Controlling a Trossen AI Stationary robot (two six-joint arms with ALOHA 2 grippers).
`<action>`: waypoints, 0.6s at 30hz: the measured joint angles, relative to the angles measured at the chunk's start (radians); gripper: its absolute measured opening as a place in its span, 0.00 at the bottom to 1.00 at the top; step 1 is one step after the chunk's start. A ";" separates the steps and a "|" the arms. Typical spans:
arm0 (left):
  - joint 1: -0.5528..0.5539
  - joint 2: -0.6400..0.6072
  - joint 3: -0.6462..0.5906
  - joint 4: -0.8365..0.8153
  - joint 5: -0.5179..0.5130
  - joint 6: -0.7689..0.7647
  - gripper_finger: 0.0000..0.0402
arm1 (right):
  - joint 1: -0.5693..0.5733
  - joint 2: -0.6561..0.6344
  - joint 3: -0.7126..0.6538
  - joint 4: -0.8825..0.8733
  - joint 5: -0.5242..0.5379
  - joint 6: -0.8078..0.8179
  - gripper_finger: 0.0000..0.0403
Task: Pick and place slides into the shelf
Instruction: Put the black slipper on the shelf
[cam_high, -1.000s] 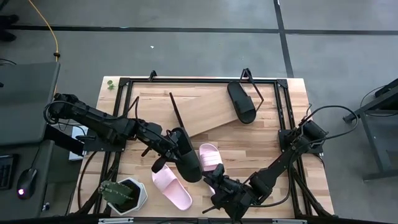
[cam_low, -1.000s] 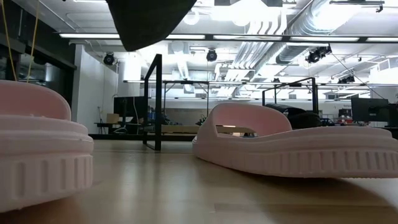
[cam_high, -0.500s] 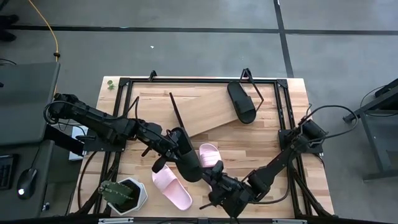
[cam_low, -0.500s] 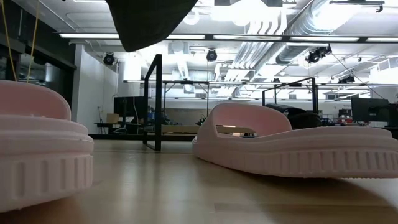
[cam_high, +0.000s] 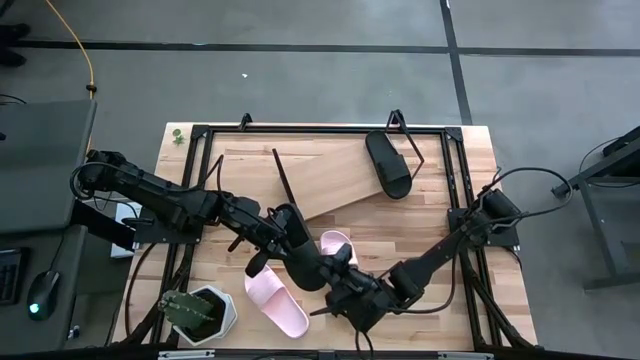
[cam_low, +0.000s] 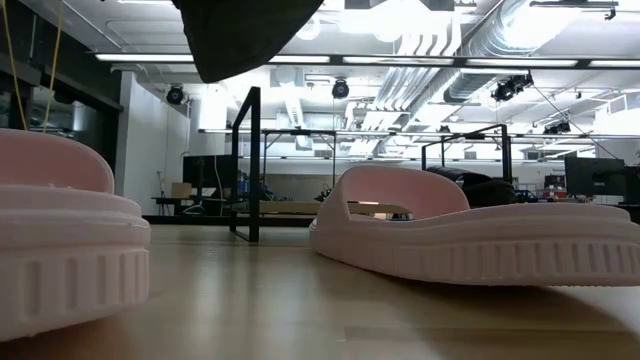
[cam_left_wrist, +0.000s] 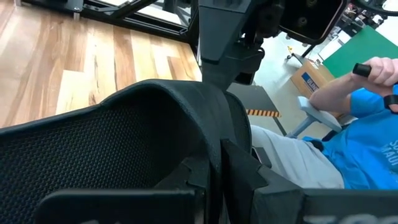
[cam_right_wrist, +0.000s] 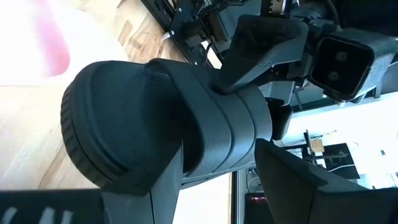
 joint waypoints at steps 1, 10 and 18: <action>0.000 0.000 0.000 0.000 -0.001 0.000 0.05 | -0.003 0.000 0.000 0.000 -0.003 0.000 0.47; 0.000 0.000 0.000 0.015 -0.006 0.000 0.05 | -0.026 0.000 0.000 0.027 -0.017 -0.018 0.47; 0.000 0.001 0.000 0.029 -0.017 -0.001 0.05 | -0.063 0.010 0.000 0.038 -0.030 -0.020 0.47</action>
